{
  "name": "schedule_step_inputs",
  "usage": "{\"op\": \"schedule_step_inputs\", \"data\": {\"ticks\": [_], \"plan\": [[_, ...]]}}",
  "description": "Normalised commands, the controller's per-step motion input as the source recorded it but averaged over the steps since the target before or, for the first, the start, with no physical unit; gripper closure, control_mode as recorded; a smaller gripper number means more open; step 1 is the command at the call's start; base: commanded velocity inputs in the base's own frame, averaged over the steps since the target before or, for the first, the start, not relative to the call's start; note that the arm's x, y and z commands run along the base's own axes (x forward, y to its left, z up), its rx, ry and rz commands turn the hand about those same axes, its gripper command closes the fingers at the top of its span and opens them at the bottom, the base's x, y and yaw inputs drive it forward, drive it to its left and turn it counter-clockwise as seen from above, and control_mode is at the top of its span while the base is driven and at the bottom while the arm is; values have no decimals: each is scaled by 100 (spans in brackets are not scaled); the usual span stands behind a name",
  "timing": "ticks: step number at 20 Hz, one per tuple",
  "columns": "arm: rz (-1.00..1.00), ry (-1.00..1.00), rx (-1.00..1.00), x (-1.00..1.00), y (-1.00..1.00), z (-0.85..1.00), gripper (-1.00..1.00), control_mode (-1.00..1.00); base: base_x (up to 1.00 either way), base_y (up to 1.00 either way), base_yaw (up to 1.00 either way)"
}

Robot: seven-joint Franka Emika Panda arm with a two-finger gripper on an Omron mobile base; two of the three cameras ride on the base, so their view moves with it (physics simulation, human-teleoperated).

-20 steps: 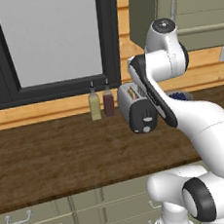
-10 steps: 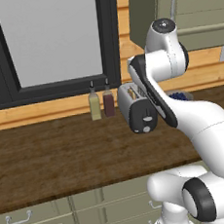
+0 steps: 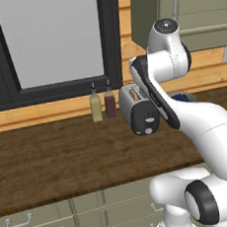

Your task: Start the toaster. Once the lever pops up, take the bread to the plate on the dining counter.

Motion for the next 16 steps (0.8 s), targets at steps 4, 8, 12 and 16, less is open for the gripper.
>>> {"op": "schedule_step_inputs", "data": {"ticks": [4, 8, 12, 16], "plan": [[0, 0, 0, 0, 0, 0, -100, -100, 0, 0, 0], [0, 0, 0, 0, 0, 0, -100, -100, 0, 0, 0], [0, 0, 0, 0, 0, 0, -100, -100, 0, 0, 0], [0, 0, 0, 0, 0, 0, -100, -100, 0, 0, 0]]}}
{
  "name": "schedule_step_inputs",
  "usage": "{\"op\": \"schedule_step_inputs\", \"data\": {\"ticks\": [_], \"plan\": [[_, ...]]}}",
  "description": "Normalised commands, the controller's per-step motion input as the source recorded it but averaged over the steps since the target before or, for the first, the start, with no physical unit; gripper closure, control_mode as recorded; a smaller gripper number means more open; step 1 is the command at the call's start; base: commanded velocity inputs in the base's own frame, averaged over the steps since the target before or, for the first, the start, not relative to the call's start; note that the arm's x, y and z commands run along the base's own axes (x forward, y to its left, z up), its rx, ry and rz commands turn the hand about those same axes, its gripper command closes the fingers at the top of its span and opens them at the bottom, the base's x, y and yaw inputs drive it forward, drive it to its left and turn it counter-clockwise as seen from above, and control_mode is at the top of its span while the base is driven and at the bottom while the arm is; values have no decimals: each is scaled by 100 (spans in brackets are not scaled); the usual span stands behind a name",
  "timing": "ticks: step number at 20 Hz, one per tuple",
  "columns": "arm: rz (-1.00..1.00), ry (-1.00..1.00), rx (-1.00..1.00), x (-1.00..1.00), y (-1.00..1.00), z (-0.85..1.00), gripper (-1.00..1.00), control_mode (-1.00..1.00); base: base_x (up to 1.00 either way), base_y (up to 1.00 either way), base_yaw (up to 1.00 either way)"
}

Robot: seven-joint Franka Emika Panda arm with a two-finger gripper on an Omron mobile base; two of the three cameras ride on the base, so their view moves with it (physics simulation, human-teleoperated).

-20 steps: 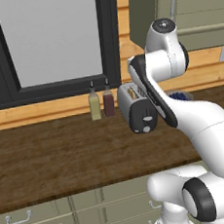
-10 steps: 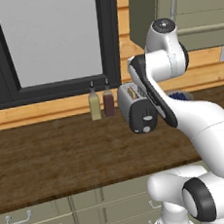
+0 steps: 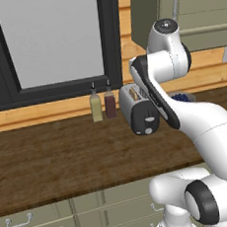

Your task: Start the toaster. Once the lever pops up, take the bread to the plate on the dining counter.

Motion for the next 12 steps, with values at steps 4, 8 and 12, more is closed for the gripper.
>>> {"op": "schedule_step_inputs", "data": {"ticks": [4, 8, 12], "plan": [[0, 0, 0, 0, 0, 0, -100, -100, 0, 0, 0], [0, 0, 0, 0, 0, 0, -100, -100, 0, 0, 0], [0, 0, 0, 0, 0, 0, -100, -100, 0, 0, 0]]}}
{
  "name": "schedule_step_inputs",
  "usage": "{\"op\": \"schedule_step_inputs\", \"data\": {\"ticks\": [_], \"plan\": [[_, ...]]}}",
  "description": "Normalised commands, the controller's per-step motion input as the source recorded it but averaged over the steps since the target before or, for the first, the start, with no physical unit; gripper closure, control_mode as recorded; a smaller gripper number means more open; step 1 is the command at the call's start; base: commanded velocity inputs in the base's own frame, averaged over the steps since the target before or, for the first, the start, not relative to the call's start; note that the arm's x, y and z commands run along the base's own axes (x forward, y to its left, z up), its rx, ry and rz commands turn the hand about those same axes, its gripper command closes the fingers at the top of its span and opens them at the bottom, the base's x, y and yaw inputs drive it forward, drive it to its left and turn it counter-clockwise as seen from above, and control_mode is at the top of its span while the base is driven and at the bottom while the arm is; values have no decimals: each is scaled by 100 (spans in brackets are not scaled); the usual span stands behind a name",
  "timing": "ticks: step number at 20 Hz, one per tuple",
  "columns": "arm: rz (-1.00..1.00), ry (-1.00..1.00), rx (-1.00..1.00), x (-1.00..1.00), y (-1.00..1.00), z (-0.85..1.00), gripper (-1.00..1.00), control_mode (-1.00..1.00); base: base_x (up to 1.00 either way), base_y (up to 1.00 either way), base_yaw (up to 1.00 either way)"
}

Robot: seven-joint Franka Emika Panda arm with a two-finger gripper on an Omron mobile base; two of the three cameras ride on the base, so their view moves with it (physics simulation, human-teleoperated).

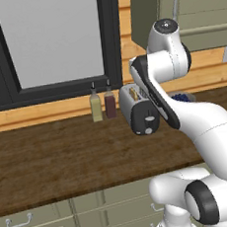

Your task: Start the toaster. Once the lever pops up, take the bread to the plate on the dining counter.

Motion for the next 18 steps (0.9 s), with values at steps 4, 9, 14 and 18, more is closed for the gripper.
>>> {"op": "schedule_step_inputs", "data": {"ticks": [4, 9, 14, 18], "plan": [[0, 0, 0, 0, 0, 0, -100, -100, 0, 0, 0], [0, 0, 0, 0, 0, 0, -100, -100, 0, 0, 0], [0, 0, 0, 0, 0, 0, -100, -100, 0, 0, 0], [0, 0, 0, 0, 0, 0, -100, -100, 0, 0, 0]]}}
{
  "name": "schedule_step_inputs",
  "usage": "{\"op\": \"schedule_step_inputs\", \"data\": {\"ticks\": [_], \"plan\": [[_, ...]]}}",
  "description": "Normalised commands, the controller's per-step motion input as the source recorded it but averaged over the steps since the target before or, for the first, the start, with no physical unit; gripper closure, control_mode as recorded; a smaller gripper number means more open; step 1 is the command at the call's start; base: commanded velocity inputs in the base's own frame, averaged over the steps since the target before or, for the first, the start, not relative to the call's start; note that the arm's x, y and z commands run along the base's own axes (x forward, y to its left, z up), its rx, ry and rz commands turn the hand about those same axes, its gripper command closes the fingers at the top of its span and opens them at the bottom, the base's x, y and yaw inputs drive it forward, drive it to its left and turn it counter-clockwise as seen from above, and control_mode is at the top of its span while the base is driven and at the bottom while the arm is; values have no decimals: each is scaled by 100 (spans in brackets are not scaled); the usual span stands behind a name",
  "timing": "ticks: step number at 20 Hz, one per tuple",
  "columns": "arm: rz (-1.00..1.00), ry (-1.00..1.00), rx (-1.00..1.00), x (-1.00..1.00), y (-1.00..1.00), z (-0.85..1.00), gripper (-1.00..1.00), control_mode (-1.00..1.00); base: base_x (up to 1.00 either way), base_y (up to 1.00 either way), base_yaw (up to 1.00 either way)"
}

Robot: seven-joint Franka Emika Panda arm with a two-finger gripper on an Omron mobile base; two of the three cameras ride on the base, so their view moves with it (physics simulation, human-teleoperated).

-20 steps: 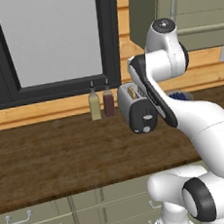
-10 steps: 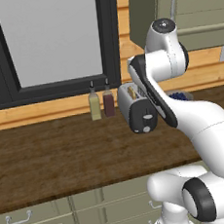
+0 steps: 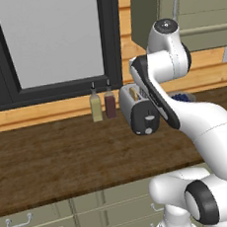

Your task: Start the toaster. Once the lever pops up, take the bread to the plate on the dining counter.

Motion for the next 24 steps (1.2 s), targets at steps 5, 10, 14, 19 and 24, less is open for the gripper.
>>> {"op": "schedule_step_inputs", "data": {"ticks": [5, 10, 14, 19, 24], "plan": [[0, 0, 0, 0, 0, 0, -100, -100, 0, 0, 0], [0, 0, 0, 0, 0, 0, -100, -100, 0, 0, 0], [0, 0, 0, 0, 0, 0, -100, -100, 0, 0, 0], [0, 0, 0, 0, 0, 0, -100, -100, 0, 0, 0], [0, 0, 0, 0, 0, 0, -100, -100, 0, 0, 0]]}}
